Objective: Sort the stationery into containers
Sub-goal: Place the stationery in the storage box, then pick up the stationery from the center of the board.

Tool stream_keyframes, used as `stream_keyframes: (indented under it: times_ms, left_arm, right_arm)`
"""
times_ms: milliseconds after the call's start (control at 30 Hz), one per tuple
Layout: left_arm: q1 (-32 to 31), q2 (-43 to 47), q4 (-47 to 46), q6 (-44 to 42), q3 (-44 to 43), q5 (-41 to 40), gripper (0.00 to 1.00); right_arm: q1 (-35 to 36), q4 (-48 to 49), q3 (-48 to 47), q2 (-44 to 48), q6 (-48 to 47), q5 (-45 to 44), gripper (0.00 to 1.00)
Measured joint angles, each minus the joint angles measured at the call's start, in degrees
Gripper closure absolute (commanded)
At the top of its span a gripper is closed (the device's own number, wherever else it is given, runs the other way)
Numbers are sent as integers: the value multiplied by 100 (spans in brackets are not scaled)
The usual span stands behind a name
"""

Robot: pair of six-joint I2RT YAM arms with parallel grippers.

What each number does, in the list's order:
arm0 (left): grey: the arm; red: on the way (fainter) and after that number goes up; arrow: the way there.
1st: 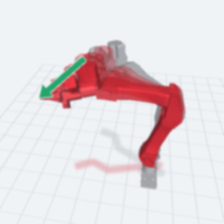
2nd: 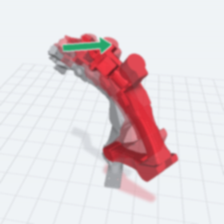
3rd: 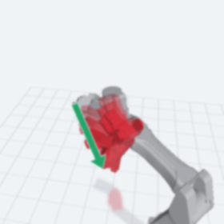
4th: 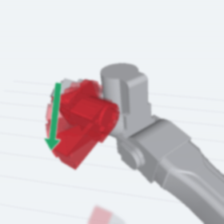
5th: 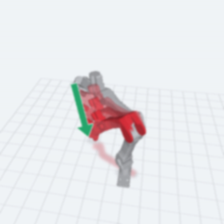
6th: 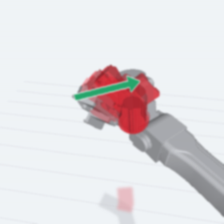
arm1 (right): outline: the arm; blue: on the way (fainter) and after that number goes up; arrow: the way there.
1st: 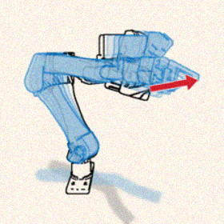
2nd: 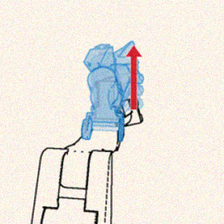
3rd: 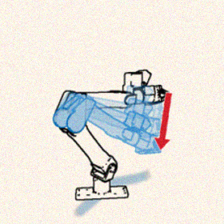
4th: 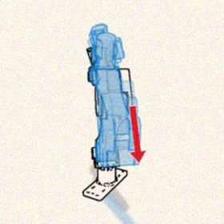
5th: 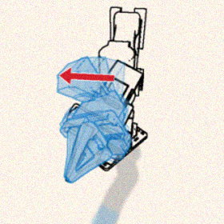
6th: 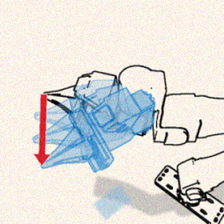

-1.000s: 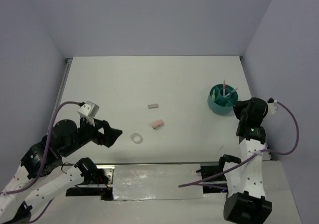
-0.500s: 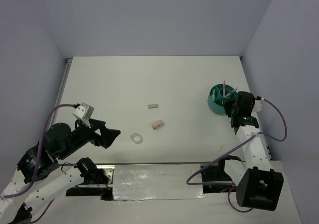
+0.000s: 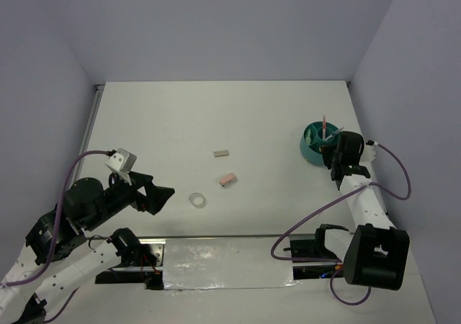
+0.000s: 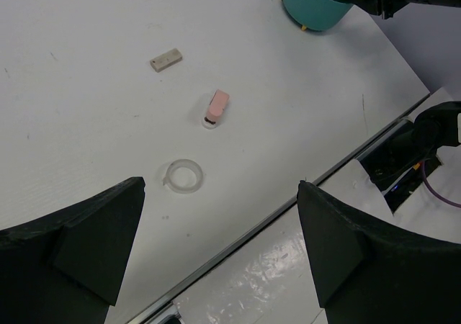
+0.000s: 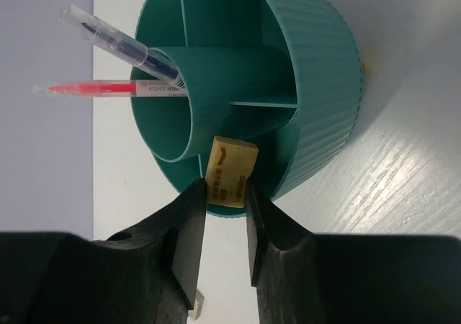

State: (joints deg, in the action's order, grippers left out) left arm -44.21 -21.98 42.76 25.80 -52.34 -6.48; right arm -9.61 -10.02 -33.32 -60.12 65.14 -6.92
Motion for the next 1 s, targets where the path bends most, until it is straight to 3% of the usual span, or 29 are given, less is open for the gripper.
stream_keyframes:
  times_ms: [100,233,600,733,767,800,900,1000]
  left_arm:
    - [0,0,0,0,0,0,1]
    - [0,0,-2,0,0,13,1]
    - [0,-17,2,7,0,13,1]
    - [0,-83,7,42,0,-118,1]
    - [0,-94,11,70,0,-166,1]
    - [2,-103,15,129,0,-240,1]
    - [46,-101,63,208,0,-455,1]
    - [166,-101,90,297,0,-590,1]
  right_arm:
    - [0,44,0,-57,2,2,48]
    - [2,186,-7,-55,-22,2,40]
    - [146,166,-251,164,-304,162,39]
    - [826,55,-686,435,-741,195,32]
    - [1078,31,-811,498,-890,149,24]
    - [1410,-11,-975,546,-1086,133,1]
    - [2396,-157,-1550,348,-1703,22,0]
    - [3373,-522,-2599,-667,-2476,15,0]
